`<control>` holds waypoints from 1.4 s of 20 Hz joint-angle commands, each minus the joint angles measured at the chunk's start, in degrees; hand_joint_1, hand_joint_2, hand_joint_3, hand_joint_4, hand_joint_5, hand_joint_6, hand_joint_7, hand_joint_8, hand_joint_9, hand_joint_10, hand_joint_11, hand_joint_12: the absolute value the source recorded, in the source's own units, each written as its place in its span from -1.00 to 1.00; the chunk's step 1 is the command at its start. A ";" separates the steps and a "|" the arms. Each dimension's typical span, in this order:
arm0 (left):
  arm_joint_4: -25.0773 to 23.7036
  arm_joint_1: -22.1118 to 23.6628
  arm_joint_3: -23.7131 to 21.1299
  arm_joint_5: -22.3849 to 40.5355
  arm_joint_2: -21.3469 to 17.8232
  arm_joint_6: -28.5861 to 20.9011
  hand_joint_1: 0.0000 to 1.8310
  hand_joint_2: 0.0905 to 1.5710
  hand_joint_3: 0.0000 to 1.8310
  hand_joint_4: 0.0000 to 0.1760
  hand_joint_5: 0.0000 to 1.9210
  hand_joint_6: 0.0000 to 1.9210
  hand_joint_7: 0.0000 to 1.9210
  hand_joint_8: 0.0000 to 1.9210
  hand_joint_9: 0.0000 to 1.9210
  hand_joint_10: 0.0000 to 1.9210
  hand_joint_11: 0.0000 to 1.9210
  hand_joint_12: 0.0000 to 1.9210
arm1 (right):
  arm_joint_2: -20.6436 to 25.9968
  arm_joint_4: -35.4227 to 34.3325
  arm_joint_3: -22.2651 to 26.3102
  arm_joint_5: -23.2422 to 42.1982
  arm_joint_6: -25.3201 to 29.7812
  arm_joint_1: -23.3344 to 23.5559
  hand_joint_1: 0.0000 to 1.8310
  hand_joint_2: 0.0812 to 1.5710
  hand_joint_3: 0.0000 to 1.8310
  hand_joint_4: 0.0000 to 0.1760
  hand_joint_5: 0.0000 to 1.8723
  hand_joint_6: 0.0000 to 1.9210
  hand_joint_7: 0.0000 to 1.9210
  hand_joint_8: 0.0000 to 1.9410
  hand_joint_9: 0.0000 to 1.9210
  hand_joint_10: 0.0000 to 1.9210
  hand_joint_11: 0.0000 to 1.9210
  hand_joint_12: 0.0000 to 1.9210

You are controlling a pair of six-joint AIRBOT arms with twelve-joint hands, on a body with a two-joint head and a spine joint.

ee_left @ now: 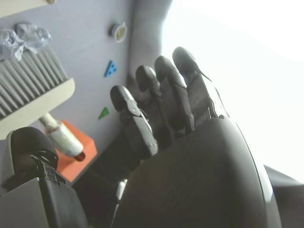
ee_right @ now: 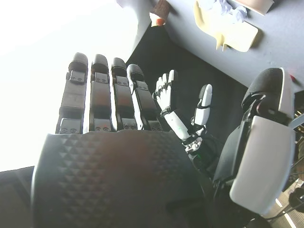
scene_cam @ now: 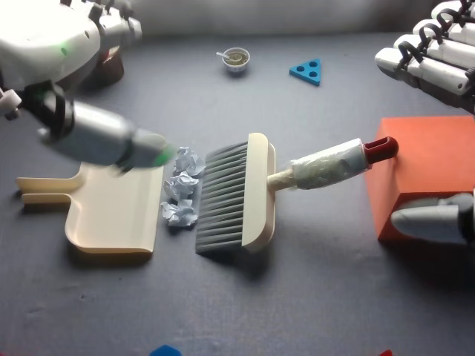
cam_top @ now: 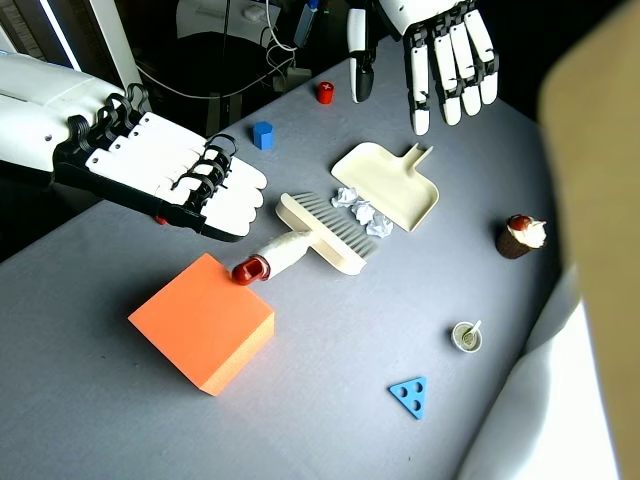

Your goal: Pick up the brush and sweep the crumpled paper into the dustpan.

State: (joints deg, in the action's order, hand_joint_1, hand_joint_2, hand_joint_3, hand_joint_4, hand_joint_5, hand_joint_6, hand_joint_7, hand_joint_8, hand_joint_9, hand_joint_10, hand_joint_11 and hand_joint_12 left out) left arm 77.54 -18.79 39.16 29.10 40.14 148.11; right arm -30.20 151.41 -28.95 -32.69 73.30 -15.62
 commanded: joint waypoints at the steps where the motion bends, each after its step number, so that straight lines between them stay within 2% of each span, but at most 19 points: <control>1: -2.11 0.67 0.14 1.72 -0.19 0.86 -1.00 0.05 -1.00 -1.00 -0.82 -1.00 -0.78 -1.00 -0.78 -1.00 -0.80 -0.92 | 0.60 1.63 -0.09 -6.07 -0.04 0.48 -1.00 0.04 -1.00 -1.00 -0.88 -1.00 -0.84 -1.00 -0.85 -1.00 -0.92 -0.91; 9: -0.74 0.97 -0.50 2.60 -0.42 2.22 -0.99 0.01 -1.00 -1.00 -0.87 -1.00 -0.83 -1.00 -0.83 -1.00 -0.81 -0.95 | 0.60 1.63 -0.09 -6.07 -0.04 0.47 -1.00 0.05 -1.00 -1.00 -0.85 -0.99 -0.82 -0.99 -0.85 -1.00 -0.93 -0.93; 10: 0.07 1.36 -0.57 2.09 -0.41 3.22 -0.91 0.00 -1.00 -1.00 -0.88 -1.00 -0.85 -1.00 -0.84 -1.00 -0.82 -0.95 | 0.60 1.63 -0.09 -6.08 -0.04 0.47 -1.00 0.06 -0.99 -1.00 -0.89 -1.00 -0.85 -1.00 -0.86 -1.00 -0.94 -0.94; 13: 6.37 3.52 -0.97 1.91 0.79 12.98 -0.80 -0.03 -1.00 -1.00 -0.90 -1.00 -0.86 -1.00 -0.84 -1.00 -0.79 -0.95 | 0.60 1.63 -0.09 -6.08 -0.04 0.47 -1.00 0.11 -0.98 -1.00 -0.89 -0.99 -0.84 -0.99 -0.85 -0.99 -0.93 -0.95; 15: 6.27 3.07 0.05 0.14 1.30 14.23 -0.72 -0.05 -1.00 -1.00 -0.89 -0.99 -0.84 -1.00 -0.83 -1.00 -0.78 -0.95 | 0.60 1.63 -0.09 -6.08 -0.04 0.47 -1.00 0.12 -0.98 -1.00 -0.90 -1.00 -0.84 -1.00 -0.85 -0.99 -0.91 -0.94; 17: 6.22 2.07 1.51 -2.24 1.22 14.06 -0.53 -0.04 -1.00 -1.00 -0.92 -1.00 -0.87 -1.00 -0.85 -1.00 -0.80 -0.96 | 0.60 1.63 -0.09 -6.08 -0.04 0.47 -1.00 0.14 -0.98 -1.00 -0.91 -1.00 -0.84 -1.00 -0.84 -0.99 -0.90 -0.94; 18: 5.30 1.39 2.13 -2.54 1.11 12.84 -0.39 0.00 -0.99 -1.00 -0.92 -1.00 -0.85 -0.99 -0.83 -0.99 -0.77 -0.95 | 0.60 1.63 -0.09 -6.08 -0.04 0.47 -1.00 0.14 -0.99 -1.00 -0.89 -0.99 -0.83 -0.99 -0.83 -0.99 -0.89 -0.94; 20: -1.55 -1.92 3.85 -3.00 1.16 2.87 -0.24 0.01 -0.99 -1.00 -0.94 -1.00 -0.86 -1.00 -0.83 -0.99 -0.76 -0.95 | 0.60 1.63 -0.09 -6.08 -0.04 0.47 -1.00 0.14 -0.99 -1.00 -0.91 -1.00 -0.86 -1.00 -0.86 -1.00 -0.91 -0.95; 21: -6.36 -4.24 4.50 -2.00 1.08 -3.99 -0.19 0.01 -1.00 -1.00 -0.93 -0.99 -0.85 -0.99 -0.81 -0.99 -0.74 -0.94 | 0.60 1.63 -0.09 -6.08 -0.04 0.47 -1.00 0.14 -0.99 -1.00 -0.90 -1.00 -0.85 -1.00 -0.85 -1.00 -0.90 -0.95; 22: -9.43 -6.32 4.88 -0.40 0.93 -8.99 -0.15 0.03 -0.99 -1.00 -0.92 -0.99 -0.84 -0.99 -0.80 -0.99 -0.74 -0.94 | 0.60 1.63 -0.09 -6.08 -0.04 0.47 -1.00 0.14 -0.99 -1.00 -0.89 -0.99 -0.85 -0.99 -0.85 -0.99 -0.88 -0.95; 24: -12.51 -9.94 5.40 2.41 0.75 -14.53 -0.17 0.06 -0.99 -1.00 -0.91 -0.99 -0.86 -1.00 -0.81 -0.99 -0.74 -0.94 | 0.60 1.63 -0.09 -6.08 -0.04 0.47 -1.00 0.14 -1.00 -1.00 -0.90 -1.00 -0.86 -1.00 -0.86 -1.00 -0.89 -0.95; 26: -14.07 -13.47 5.97 4.30 0.76 -18.16 -0.16 0.10 -0.99 -0.77 -0.83 -0.99 -0.82 -1.00 -0.78 -0.99 -0.73 -0.94 | 0.59 1.63 -0.09 -6.09 -0.04 0.47 -1.00 0.16 -0.99 -1.00 -0.88 -0.99 -0.84 -0.99 -0.85 -0.99 -0.87 -0.95; 27: -14.27 -15.23 6.02 5.25 0.72 -19.45 -0.20 0.14 -0.98 -0.57 -0.80 -0.98 -0.81 -0.99 -0.78 -1.00 -0.74 -0.94 | 0.59 1.63 -0.09 -6.09 -0.04 0.47 -1.00 0.16 -0.99 -1.00 -0.88 -0.99 -0.84 -0.99 -0.85 -0.99 -0.87 -0.95; 28: -14.38 -17.53 5.93 6.40 0.52 -21.13 -0.19 0.14 -0.99 -0.45 -0.75 -0.99 -0.77 -1.00 -0.75 -1.00 -0.72 -0.93 | 0.59 1.63 -0.09 -6.09 -0.04 0.47 -1.00 0.17 -0.99 -1.00 -0.87 -0.99 -0.83 -0.99 -0.84 -0.99 -0.86 -0.95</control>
State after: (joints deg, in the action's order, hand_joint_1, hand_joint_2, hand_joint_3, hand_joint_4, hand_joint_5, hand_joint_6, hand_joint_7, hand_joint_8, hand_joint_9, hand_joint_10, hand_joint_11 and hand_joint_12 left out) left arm 65.30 -37.54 44.99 31.24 41.15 126.30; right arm -30.20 151.52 -28.97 -32.64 73.28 -15.62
